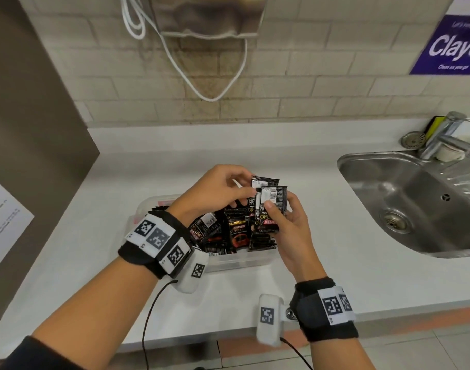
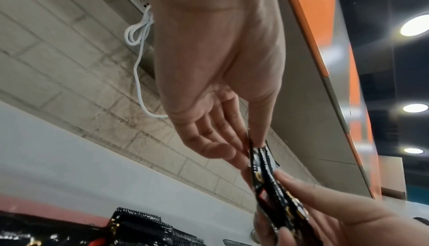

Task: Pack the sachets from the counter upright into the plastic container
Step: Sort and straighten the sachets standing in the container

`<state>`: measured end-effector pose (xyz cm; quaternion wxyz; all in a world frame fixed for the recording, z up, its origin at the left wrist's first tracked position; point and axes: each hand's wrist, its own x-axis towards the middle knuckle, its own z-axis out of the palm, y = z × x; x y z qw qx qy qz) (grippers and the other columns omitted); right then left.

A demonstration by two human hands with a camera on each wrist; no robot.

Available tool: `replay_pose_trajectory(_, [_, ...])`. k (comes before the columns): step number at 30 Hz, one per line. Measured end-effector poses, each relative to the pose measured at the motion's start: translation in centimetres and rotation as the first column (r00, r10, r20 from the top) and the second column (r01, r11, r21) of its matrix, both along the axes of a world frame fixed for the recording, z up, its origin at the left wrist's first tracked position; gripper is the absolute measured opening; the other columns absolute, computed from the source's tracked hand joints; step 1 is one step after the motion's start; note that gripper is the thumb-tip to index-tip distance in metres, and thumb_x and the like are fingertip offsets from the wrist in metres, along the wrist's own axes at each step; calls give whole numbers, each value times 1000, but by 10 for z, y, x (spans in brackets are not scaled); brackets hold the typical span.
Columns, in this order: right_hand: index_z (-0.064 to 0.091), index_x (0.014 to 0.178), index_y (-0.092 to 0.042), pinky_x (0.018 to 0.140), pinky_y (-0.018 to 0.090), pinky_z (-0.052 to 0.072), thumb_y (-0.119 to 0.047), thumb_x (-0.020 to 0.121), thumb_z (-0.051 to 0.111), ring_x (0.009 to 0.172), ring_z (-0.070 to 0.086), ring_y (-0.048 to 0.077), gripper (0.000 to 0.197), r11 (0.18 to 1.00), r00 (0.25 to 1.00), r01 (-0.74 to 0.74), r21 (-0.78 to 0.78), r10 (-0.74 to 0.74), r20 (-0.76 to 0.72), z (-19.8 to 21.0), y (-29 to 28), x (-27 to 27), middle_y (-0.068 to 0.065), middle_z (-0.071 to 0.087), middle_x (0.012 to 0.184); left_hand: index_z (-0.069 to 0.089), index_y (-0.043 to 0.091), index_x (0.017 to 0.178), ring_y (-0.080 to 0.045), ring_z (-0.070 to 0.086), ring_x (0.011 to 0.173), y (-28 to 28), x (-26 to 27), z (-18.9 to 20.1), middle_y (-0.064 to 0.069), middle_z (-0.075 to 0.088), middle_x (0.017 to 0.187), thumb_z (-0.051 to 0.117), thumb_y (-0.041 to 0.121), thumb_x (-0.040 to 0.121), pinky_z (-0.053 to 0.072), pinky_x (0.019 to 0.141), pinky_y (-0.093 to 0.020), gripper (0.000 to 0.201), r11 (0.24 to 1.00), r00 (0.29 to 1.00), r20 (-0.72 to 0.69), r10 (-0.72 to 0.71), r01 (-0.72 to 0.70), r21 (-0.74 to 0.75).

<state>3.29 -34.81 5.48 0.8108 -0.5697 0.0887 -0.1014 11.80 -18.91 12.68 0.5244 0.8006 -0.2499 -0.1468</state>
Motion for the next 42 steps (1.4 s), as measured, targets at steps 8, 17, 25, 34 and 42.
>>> replay_pose_trajectory(8, [55,120,-14,87,50,58,-13,99,61,103,70,37,22,986,988,130,104,-120,-100,-3,-9,-1,18,73,113,72,14,88,-18,71,76,3,2,7,-2,74,87,74,5,88,58,65,-30,9,959,982,36,185,-173,-225])
replay_pose_trajectory(17, [55,129,-11,71,50,61,-7,103,44,107,69,36,29,946,979,153,285,-106,-172,7,-11,4,17,67,121,81,17,88,-1,68,100,-10,-20,-2,8,68,122,71,1,80,52,93,-16,20,992,975,191,-115,105,66])
replay_pose_trajectory(25, [55,130,-18,68,47,60,-9,103,45,109,69,34,30,976,987,73,204,-41,-157,5,-8,0,12,67,125,72,20,106,-7,61,83,-18,-11,-15,9,57,110,78,14,85,54,76,-20,22,995,944,326,-50,19,98])
replay_pose_trajectory(34, [51,132,-23,66,42,61,-4,104,43,99,73,24,35,1000,997,14,-5,-14,-70,2,-6,-4,3,67,123,60,29,131,-4,59,98,-12,-8,-13,10,60,115,72,20,92,48,82,-21,42,996,975,220,20,-40,86])
replay_pose_trajectory(42, [51,127,-20,56,35,60,-2,102,46,92,72,30,31,981,979,175,87,-164,-119,-3,-11,-7,11,66,119,72,31,110,-18,61,86,12,0,-13,4,67,104,76,13,87,50,82,-26,30,988,983,146,111,-125,89])
